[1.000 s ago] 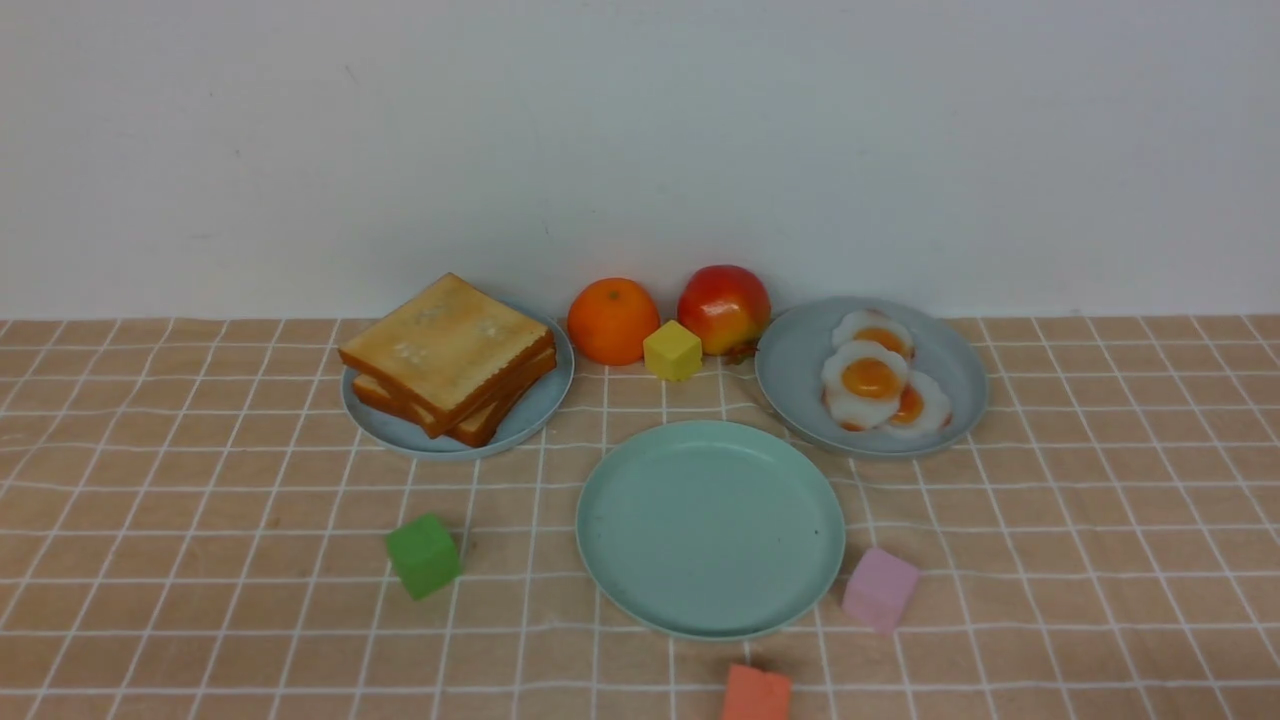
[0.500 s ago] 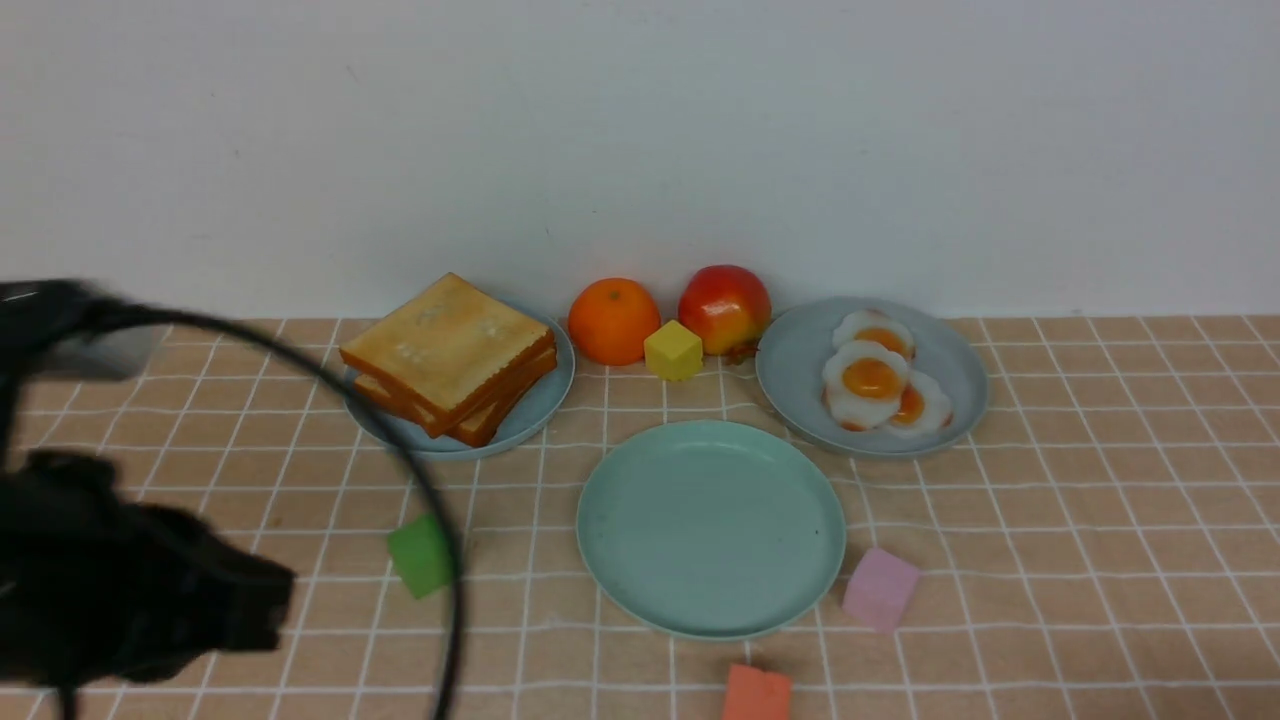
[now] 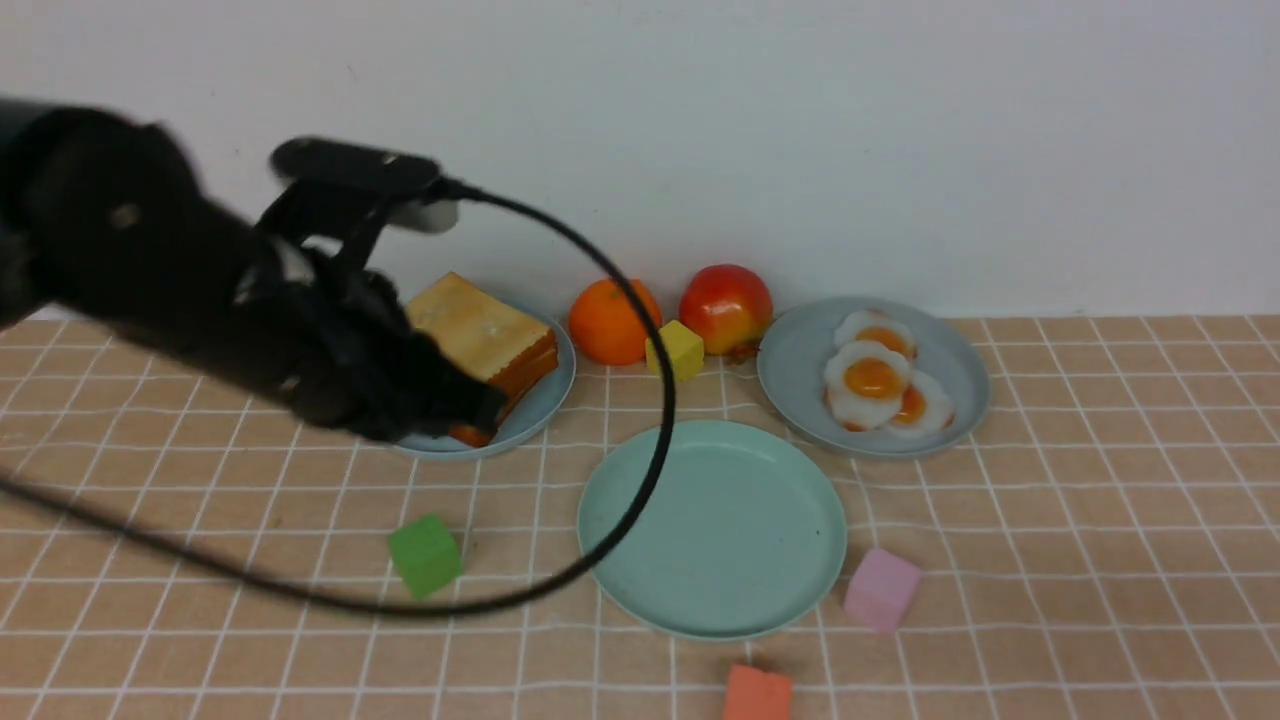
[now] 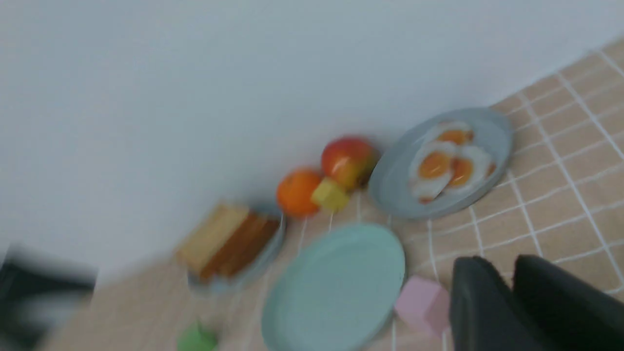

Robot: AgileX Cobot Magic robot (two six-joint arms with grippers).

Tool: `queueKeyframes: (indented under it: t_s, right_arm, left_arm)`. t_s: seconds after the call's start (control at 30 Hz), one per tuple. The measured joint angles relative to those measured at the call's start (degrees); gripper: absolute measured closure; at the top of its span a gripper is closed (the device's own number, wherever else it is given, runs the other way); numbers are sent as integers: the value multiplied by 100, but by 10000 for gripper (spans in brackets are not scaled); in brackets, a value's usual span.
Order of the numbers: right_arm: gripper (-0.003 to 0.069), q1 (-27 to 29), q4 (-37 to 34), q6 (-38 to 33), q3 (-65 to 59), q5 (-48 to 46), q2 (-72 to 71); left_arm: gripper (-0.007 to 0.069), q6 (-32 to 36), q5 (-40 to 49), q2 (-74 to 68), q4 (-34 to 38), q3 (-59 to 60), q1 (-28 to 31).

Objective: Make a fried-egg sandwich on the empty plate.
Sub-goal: Use the left arm to grab a slice of bread

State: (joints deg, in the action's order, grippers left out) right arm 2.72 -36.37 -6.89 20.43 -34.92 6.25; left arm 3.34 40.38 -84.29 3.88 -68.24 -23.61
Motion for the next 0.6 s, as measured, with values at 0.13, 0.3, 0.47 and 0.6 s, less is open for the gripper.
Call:
queueKeyframes:
  t_s: [0.13,0.3,0.47,0.6]
  right_arm:
    - [671,-50,666,-816,1755,-1840,1149]
    - [671,-384,982,-874,2624,-2319,1678]
    - [668,-540,1047,-887,2678,-2306,1731]
    - [668,-551,1046,-892,2678,-2306,1731]
  left_arm:
    - [627,-11,67,-1174,-421,-1144,161]
    - [501,239,151,-2355,-670,-2115,515]
    - [281,705,169,-2947,-761,-2459,561]
    - [169,834,-56,-3115,-823,-2489,549]
